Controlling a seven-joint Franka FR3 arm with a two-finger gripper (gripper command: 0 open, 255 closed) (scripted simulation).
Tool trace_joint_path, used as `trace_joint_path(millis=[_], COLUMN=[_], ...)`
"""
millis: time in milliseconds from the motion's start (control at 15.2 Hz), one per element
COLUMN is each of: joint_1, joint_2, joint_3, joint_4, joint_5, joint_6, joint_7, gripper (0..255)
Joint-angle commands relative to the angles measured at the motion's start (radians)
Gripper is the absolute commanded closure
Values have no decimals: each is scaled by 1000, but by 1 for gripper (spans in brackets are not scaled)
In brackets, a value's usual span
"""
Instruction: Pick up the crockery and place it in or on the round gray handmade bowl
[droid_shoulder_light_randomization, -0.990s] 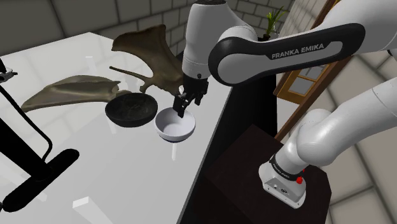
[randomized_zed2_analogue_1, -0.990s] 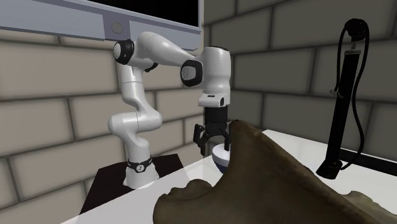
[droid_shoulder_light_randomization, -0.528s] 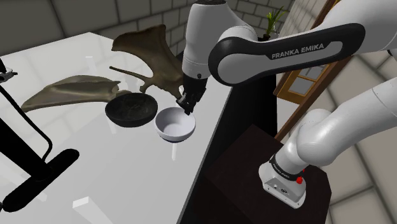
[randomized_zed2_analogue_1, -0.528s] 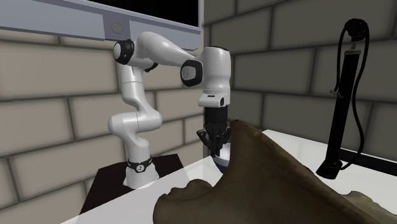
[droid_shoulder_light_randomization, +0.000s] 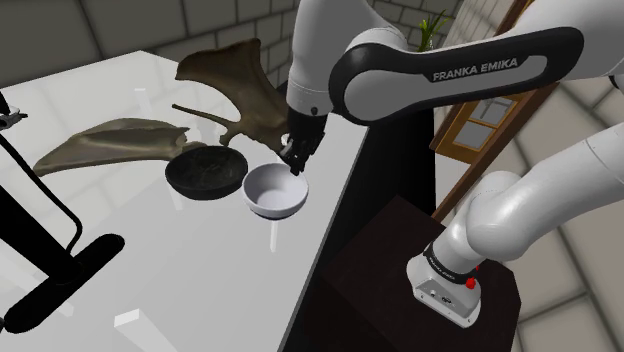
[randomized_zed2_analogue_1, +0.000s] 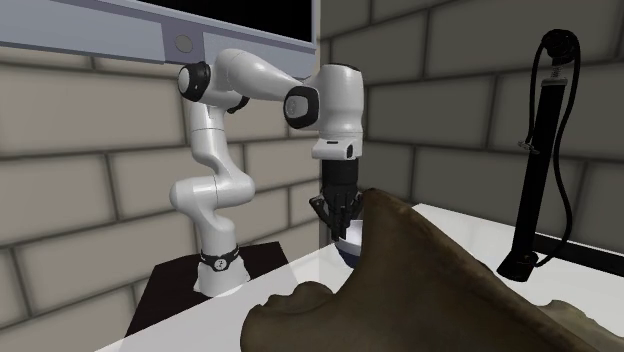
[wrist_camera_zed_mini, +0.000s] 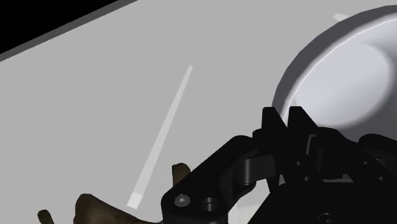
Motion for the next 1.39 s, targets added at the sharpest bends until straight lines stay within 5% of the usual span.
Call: trace_joint_path(millis=[0, 1320], joint_1=[1, -10], joint_2=[-9, -15], joint_3=[-3, -28], joint_4=[19, 283], joint_5=[2, -10], joint_6=[-27, -297], joint_7=[-2, -7], gripper=[255, 255])
